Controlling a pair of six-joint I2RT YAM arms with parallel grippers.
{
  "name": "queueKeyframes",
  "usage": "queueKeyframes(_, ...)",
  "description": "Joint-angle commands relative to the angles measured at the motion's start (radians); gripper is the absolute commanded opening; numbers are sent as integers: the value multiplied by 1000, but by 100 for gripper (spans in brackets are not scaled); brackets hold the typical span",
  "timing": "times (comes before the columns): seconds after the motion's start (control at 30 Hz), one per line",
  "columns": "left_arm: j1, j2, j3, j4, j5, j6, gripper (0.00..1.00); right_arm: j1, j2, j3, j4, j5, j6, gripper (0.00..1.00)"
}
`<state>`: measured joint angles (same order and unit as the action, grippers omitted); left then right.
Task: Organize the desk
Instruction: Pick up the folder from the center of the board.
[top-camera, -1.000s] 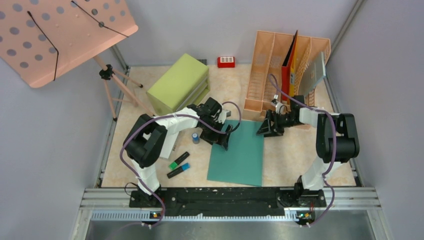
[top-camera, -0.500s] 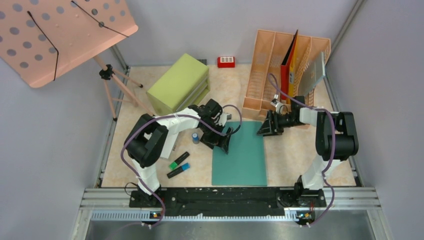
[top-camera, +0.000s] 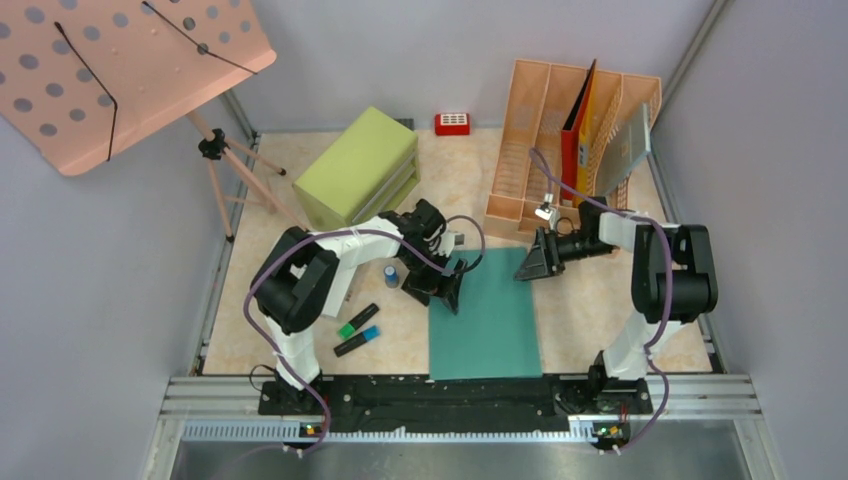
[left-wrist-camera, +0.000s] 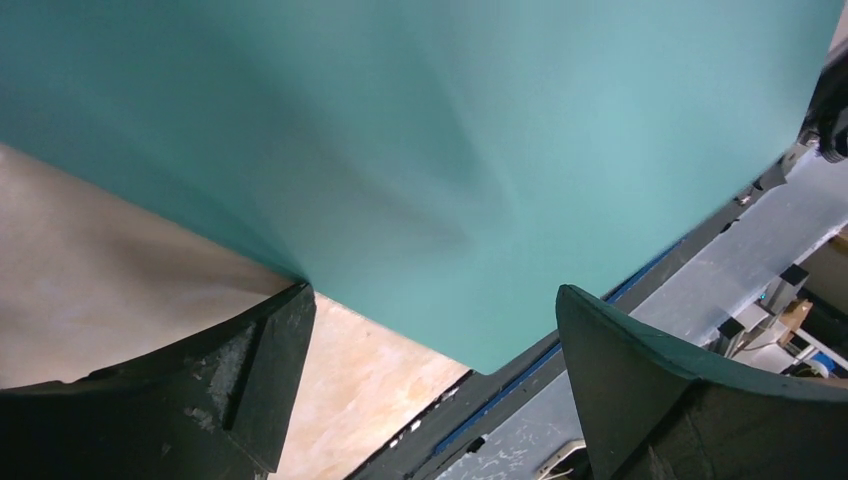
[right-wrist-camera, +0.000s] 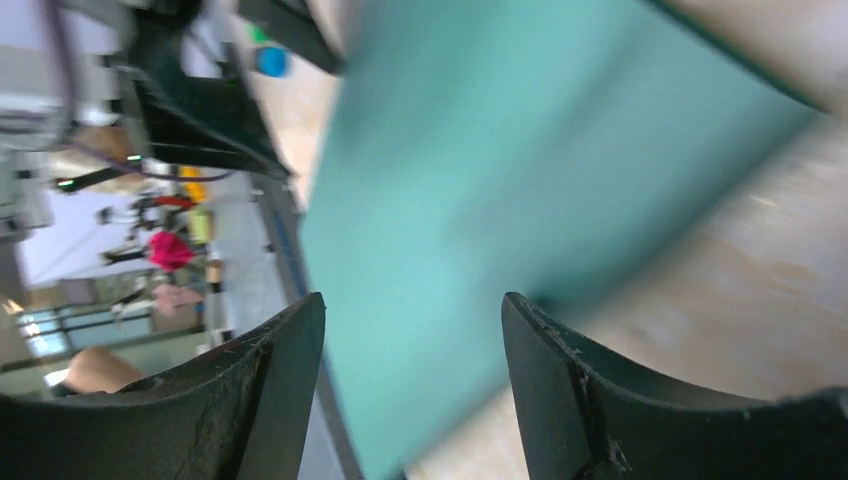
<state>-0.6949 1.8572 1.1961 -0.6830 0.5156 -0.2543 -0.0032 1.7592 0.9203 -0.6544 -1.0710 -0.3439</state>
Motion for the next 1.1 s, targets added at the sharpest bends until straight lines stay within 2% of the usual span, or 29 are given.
queueKeyframes(0.0,-41,78,-12,185,51,25,96,42,-52,50,-177,-239,-102,64)
queueKeyframes(0.13,-41,78,-8,182,50,27,96,41,-68,70,-169,-224,-73,63)
queueKeyframes(0.3,-41,71,-9,180,41,29,96,-22,-124,36,-17,-17,49,62)
queueKeyframes(0.5,-40,54,-13,182,29,31,96,-57,-233,8,31,235,78,75)
queueKeyframes(0.67,-40,32,-19,189,0,37,96,-58,-282,-30,79,414,114,79)
queueKeyframes(0.77,-40,17,-22,192,-19,42,96,-61,-270,-40,104,456,138,81)
queueKeyframes(1.07,-40,14,-14,188,-33,58,96,-60,-163,-39,140,438,194,84)
